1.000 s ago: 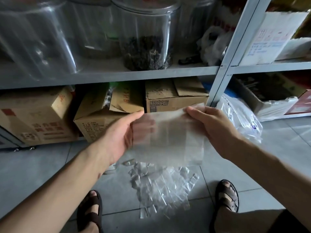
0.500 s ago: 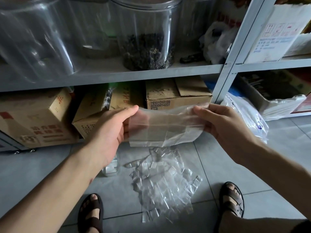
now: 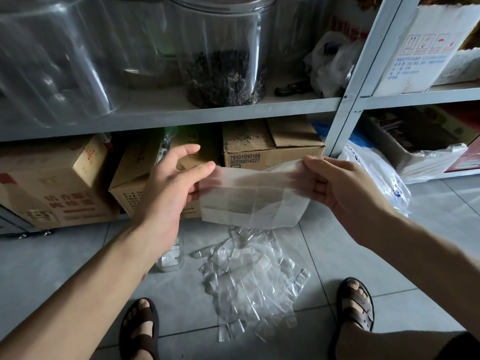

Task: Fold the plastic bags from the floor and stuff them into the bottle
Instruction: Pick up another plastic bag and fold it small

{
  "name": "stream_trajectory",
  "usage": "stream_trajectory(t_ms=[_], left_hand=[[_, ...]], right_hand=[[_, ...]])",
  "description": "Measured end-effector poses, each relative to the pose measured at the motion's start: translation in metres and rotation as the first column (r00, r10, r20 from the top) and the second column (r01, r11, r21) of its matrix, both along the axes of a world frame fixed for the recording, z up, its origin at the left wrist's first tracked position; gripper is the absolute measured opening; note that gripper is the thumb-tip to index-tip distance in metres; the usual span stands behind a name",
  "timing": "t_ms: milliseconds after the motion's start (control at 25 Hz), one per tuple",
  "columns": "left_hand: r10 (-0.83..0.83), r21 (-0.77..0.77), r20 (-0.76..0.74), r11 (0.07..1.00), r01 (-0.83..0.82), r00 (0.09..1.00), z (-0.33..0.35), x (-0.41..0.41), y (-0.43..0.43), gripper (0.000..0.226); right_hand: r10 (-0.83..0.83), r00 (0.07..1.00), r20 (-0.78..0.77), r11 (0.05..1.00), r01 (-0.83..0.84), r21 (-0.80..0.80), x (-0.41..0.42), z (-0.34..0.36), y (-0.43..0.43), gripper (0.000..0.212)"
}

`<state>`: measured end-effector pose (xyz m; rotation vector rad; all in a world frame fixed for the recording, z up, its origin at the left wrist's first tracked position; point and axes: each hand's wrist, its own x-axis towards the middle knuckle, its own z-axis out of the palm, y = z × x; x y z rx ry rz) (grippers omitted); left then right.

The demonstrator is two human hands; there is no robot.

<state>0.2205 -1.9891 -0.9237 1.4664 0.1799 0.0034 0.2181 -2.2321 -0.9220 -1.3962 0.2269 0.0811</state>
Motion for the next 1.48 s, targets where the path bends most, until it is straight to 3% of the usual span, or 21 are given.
stream_trajectory(t_ms=[200, 320, 480, 720, 1480], left_hand=[[-0.091, 0.189, 0.054, 0.979, 0.08, 0.994, 0.002, -0.005, 0.0, 0.019], [-0.076, 0.192, 0.076, 0.98, 0.06, 0.994, 0.0, -0.003, 0.001, 0.017], [-0.04, 0.181, 0.089, 0.983, 0.023, 0.995, -0.001, -0.002, 0.004, 0.016], [-0.021, 0.174, 0.088, 0.985, 0.006, 0.996, -0.001, 0.0, 0.008, 0.016], [-0.063, 0.345, 0.222, 0.938, -0.017, 0.973, -0.002, 0.003, 0.018, 0.012]], right_hand=[[-0.016, 1.0, -0.002, 1.0, 0.016, -0.019, 0.0, -0.002, -0.002, 0.023], [-0.043, 0.998, 0.042, 0.998, 0.045, -0.05, -0.001, 0.0, -0.001, 0.018], [0.031, 0.984, 0.173, 0.994, -0.013, -0.105, -0.004, 0.001, -0.004, 0.037], [0.056, 0.968, 0.244, 0.968, 0.007, -0.249, 0.0, -0.006, -0.001, 0.021], [0.02, 0.961, 0.276, 0.9, 0.103, -0.423, 0.002, -0.012, 0.001, 0.02]])
